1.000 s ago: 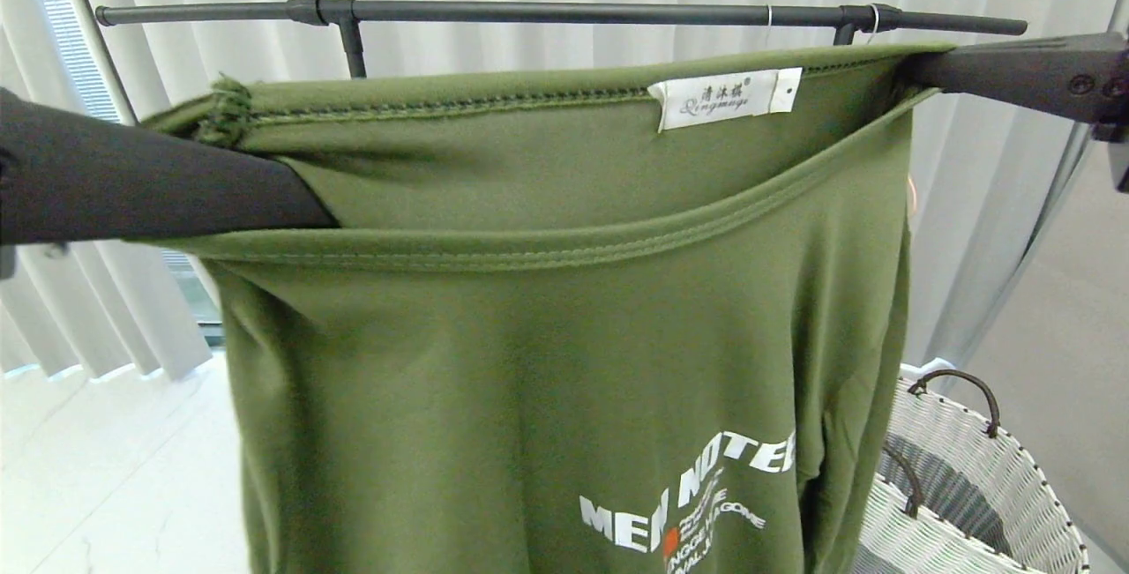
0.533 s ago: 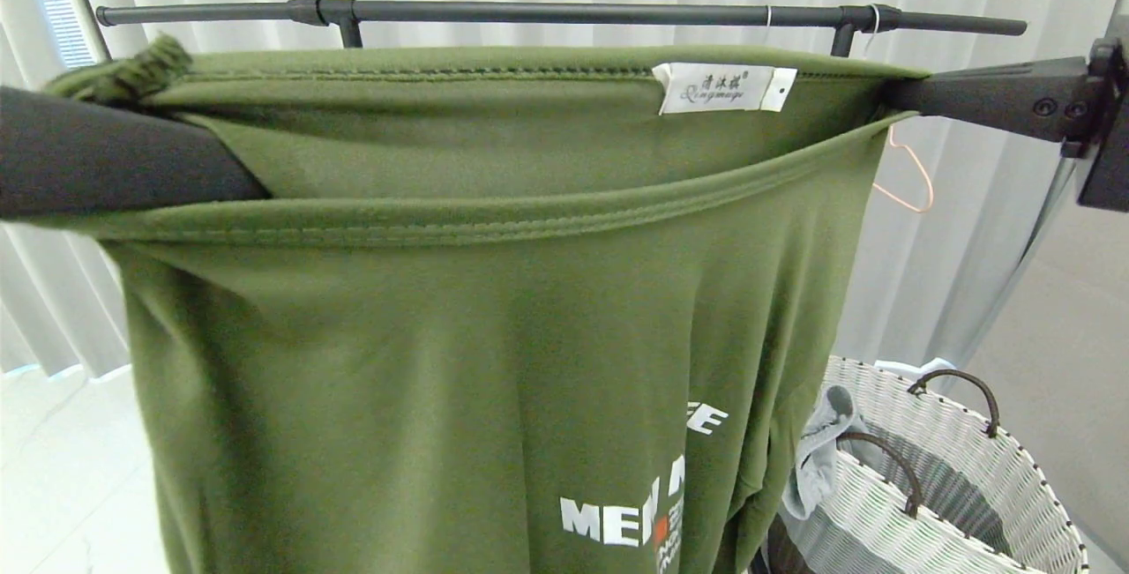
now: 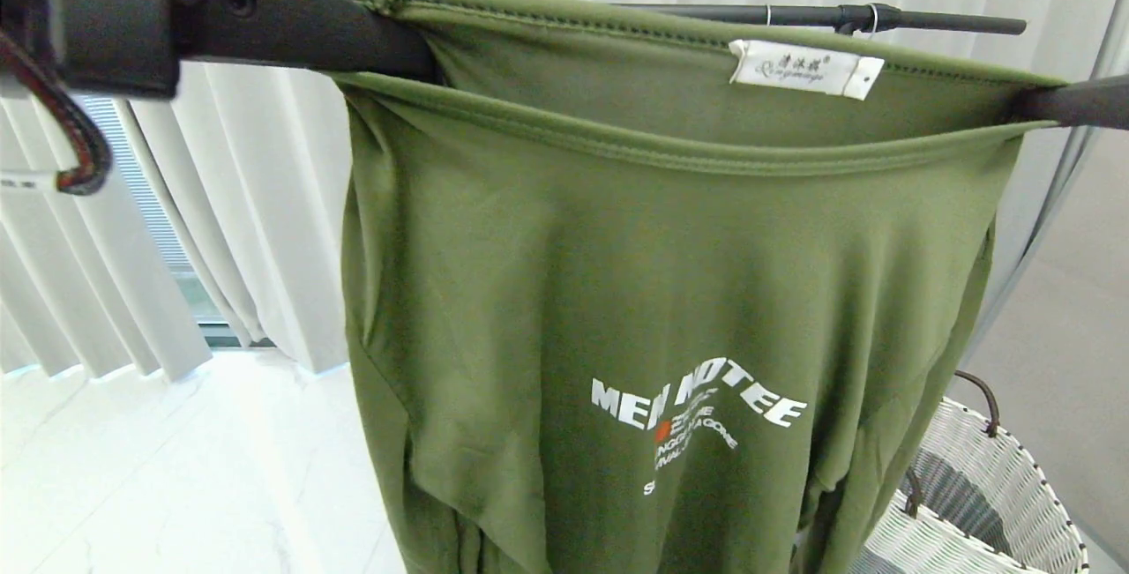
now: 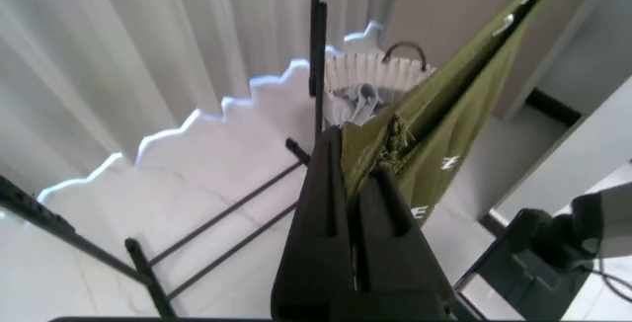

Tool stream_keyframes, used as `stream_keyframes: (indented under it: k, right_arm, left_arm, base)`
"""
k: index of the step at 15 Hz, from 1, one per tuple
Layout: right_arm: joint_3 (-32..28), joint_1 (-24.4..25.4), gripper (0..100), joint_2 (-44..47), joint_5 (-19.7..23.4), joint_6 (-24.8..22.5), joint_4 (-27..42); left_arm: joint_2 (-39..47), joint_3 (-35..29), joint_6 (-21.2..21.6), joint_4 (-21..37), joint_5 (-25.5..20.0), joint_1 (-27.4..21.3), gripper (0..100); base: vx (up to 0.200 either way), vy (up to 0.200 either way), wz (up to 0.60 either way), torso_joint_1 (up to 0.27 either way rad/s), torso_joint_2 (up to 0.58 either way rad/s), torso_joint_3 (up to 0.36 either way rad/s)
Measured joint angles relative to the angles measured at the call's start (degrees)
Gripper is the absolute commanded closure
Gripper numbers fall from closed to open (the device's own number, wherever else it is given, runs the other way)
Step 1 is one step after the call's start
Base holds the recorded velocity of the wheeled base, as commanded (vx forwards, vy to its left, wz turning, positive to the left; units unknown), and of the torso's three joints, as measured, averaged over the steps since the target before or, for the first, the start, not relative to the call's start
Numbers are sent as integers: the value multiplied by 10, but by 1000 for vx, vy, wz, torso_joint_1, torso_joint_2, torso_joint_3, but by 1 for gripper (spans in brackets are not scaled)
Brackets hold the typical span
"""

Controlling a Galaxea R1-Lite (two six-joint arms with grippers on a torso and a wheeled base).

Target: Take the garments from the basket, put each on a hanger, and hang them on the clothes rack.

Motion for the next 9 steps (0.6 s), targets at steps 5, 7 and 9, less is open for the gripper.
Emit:
stream_keyframes:
  k: [5,7,9]
  right_arm:
    - [20,-1,100,-24,0,1,-1]
    - [21,-1,100,-25,0,1,-1]
    - [22,-1,100,-26,0,1,0]
  left_arm:
    - [17,-3,1,0,1,0,100]
    - [19,-3,1,0,1,0,100]
    - [19,-3,1,0,2,0,100]
  base:
    - [0,0,0,0,0,0]
    - [0,0,0,0,0,0]
    - [0,0,0,0,0,0]
